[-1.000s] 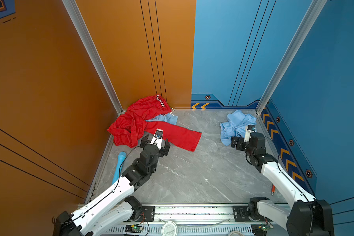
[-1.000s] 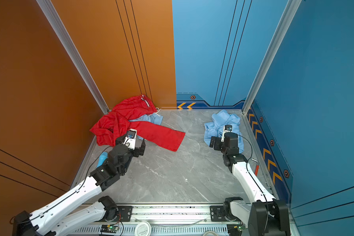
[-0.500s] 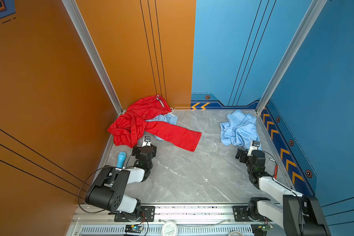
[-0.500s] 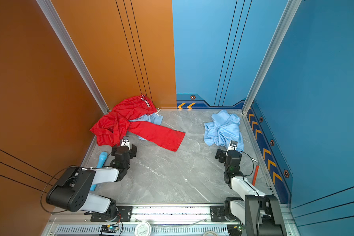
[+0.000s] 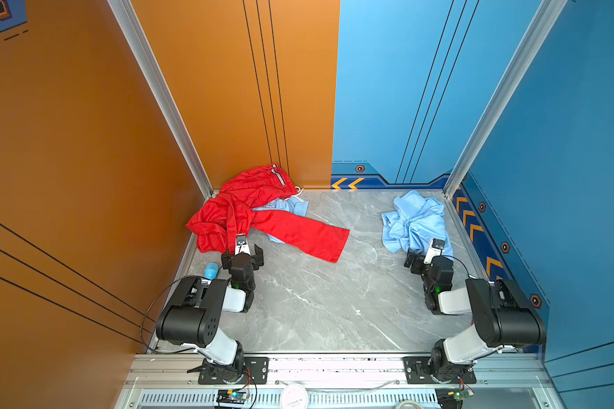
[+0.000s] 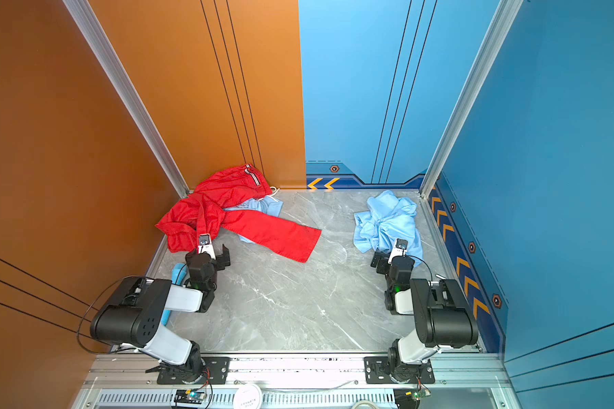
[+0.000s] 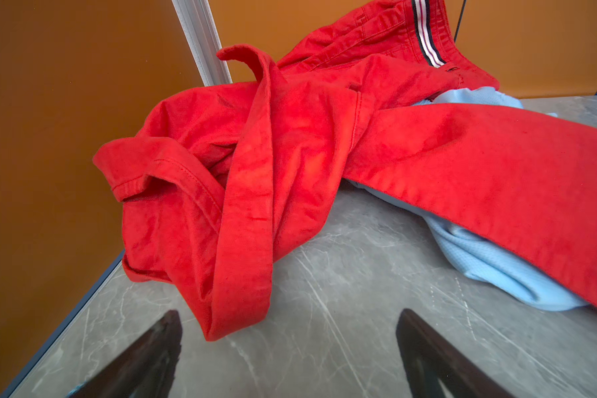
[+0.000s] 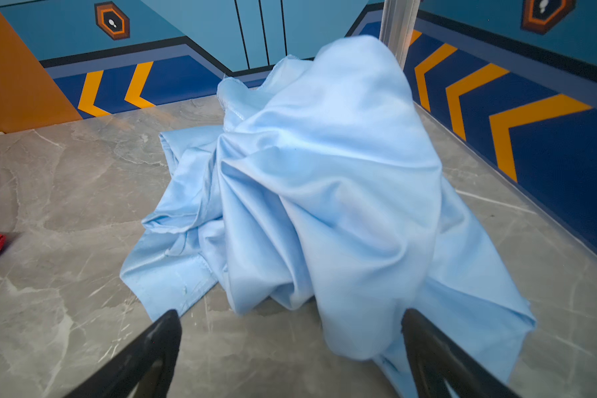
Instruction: Pick out a specific cloth from the pile
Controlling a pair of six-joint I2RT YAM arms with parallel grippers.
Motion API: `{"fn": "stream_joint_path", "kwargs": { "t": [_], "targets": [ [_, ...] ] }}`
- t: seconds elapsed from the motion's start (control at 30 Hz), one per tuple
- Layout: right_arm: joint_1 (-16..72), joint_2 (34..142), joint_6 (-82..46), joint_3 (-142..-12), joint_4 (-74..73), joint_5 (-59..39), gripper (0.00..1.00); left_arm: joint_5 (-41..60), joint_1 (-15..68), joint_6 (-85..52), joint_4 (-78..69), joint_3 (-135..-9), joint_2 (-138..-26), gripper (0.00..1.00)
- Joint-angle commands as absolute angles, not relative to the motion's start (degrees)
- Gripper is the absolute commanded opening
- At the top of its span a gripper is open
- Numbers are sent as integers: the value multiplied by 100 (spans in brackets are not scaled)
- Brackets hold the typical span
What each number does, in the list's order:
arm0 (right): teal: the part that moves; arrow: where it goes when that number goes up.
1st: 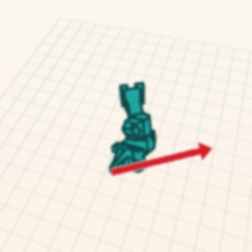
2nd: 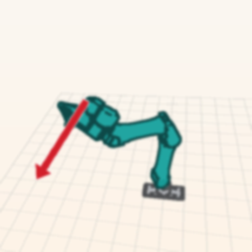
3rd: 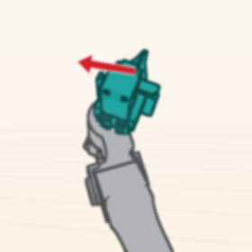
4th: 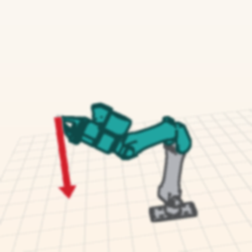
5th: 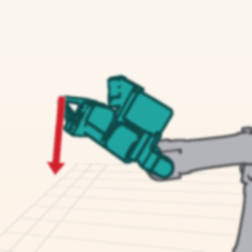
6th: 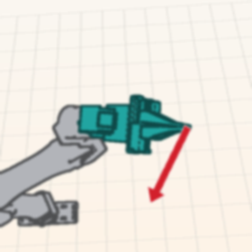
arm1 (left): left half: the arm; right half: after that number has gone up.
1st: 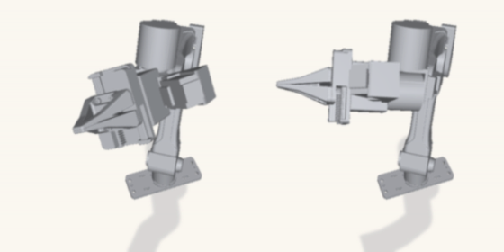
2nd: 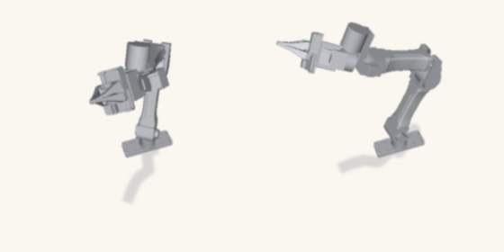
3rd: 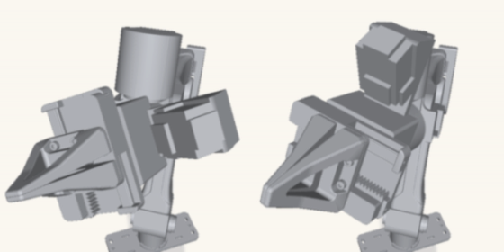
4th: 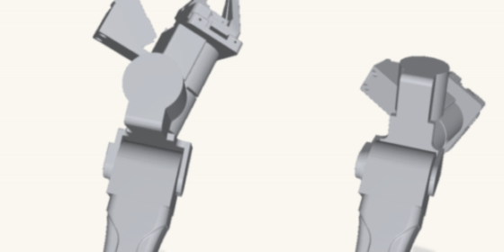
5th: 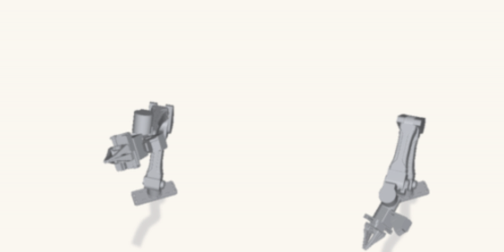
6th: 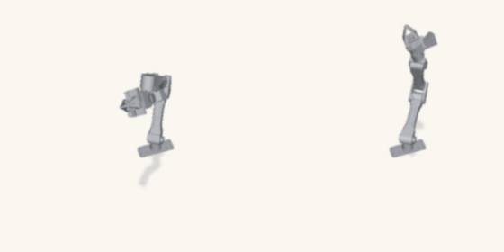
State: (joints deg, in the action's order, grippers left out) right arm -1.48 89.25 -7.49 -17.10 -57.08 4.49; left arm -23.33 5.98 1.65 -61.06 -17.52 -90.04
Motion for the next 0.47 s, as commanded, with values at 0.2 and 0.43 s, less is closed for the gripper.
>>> {"fn": "stream_joint_path", "kwargs": {
  "t": [0.2, 0.43],
  "targets": [
    [158, 8859, -325, -2136, -5213, 659, 100, -2401, 728, 233, -6091, -1889, -9087, 98],
    [158, 8859, -325, -2134, -5221, 655, 100, -2192, 598, 122, -5808, -1987, -9042, 98]
  ]
}}
